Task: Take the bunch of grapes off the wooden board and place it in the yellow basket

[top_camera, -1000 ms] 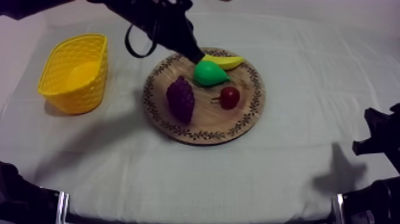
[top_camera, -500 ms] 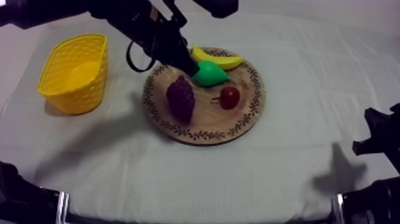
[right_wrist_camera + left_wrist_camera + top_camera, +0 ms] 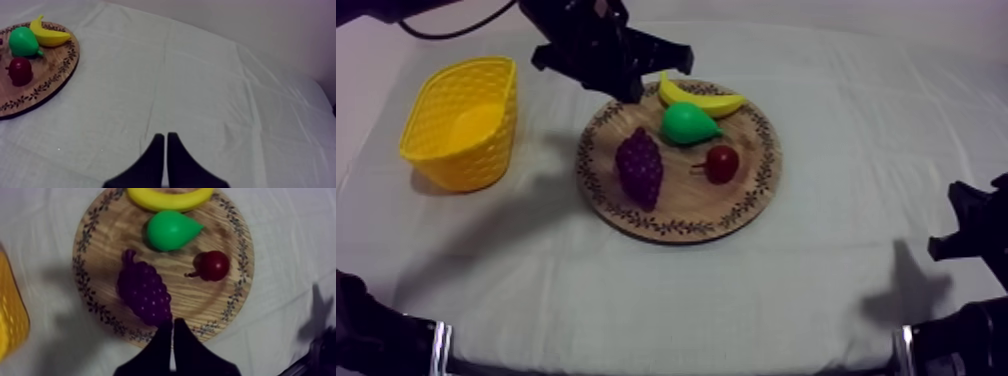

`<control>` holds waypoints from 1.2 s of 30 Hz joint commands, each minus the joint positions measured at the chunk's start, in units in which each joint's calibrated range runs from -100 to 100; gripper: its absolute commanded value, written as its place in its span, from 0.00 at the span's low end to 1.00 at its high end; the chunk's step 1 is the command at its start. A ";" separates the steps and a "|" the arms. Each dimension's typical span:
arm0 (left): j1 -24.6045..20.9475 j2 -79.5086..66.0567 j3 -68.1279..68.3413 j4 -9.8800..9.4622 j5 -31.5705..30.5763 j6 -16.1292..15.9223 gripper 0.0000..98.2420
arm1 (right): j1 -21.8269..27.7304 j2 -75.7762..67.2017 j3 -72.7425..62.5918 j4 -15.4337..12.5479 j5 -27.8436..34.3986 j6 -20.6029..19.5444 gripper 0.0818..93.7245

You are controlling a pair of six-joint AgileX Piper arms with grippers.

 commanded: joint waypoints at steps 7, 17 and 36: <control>0.58 0.82 -2.73 -1.34 9.86 8.10 0.01 | 0.01 0.02 -0.01 0.00 -0.06 0.01 0.00; 0.52 0.31 -0.42 -0.70 6.19 7.91 0.14 | 0.01 0.02 -0.01 0.00 -0.06 0.01 0.00; -0.26 0.10 2.51 0.11 2.65 6.87 0.89 | 0.01 0.02 -0.01 0.00 -0.06 0.01 0.00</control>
